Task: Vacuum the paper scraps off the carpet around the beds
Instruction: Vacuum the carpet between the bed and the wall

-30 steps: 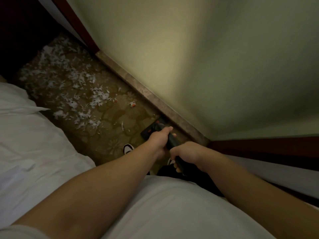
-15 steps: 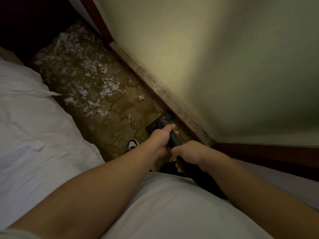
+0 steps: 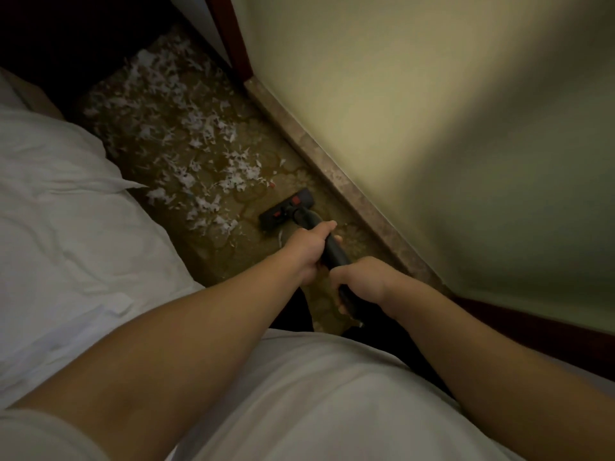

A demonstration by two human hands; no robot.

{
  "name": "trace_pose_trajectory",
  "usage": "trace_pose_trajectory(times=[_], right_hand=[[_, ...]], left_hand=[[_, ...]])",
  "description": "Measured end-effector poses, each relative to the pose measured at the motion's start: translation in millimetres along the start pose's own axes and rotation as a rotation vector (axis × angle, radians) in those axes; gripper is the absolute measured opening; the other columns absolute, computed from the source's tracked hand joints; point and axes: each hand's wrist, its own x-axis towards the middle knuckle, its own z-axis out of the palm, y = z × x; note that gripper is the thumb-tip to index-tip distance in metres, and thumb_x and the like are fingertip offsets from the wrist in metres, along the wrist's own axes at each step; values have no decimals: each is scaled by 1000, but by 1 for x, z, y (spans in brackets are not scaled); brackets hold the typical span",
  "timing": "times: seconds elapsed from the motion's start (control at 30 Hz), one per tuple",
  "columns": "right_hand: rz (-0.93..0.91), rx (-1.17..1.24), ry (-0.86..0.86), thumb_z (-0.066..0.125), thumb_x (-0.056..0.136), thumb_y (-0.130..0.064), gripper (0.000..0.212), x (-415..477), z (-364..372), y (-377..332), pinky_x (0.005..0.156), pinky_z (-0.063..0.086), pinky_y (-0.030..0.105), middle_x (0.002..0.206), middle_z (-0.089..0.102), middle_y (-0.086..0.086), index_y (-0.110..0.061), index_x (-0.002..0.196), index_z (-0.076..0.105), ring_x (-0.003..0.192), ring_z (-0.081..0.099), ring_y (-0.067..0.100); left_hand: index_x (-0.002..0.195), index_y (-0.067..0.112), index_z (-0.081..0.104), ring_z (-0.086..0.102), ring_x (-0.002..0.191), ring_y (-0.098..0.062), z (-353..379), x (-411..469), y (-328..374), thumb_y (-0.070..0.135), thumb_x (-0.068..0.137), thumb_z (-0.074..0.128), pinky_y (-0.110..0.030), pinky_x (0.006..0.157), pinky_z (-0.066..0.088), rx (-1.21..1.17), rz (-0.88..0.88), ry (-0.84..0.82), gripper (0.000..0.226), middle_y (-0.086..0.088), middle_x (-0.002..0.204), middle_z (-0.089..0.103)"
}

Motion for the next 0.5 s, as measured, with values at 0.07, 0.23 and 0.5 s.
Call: trace_pose_trajectory(times=[0.07, 0.23, 0.5], right_hand=[[2, -5, 24, 71, 79, -15, 16, 9, 21, -23, 66, 56, 39, 71, 73, 16, 0, 84, 73, 67, 69, 31], [15, -3, 73, 72, 82, -14, 17, 29, 56, -60, 56, 57, 32, 68, 72, 11, 0, 92, 72, 55, 68, 24], [22, -27, 103, 73, 80, -16, 16, 37, 56, -70, 56, 56, 29, 65, 73, 7, -3, 87, 74, 54, 67, 20]], left_hand=[[130, 8, 45, 67, 88, -24, -25, 8, 20, 28, 95, 69, -48, 93, 56, 7, -4, -7, 47, -9, 96, 69], [137, 6, 45, 67, 90, -26, -67, 26, 56, 27, 96, 68, -51, 94, 55, 14, -38, -58, 51, -8, 94, 69], [128, 8, 46, 66, 97, -28, -70, 33, 69, 24, 97, 67, -53, 98, 53, 24, -72, -110, 41, -10, 100, 68]])
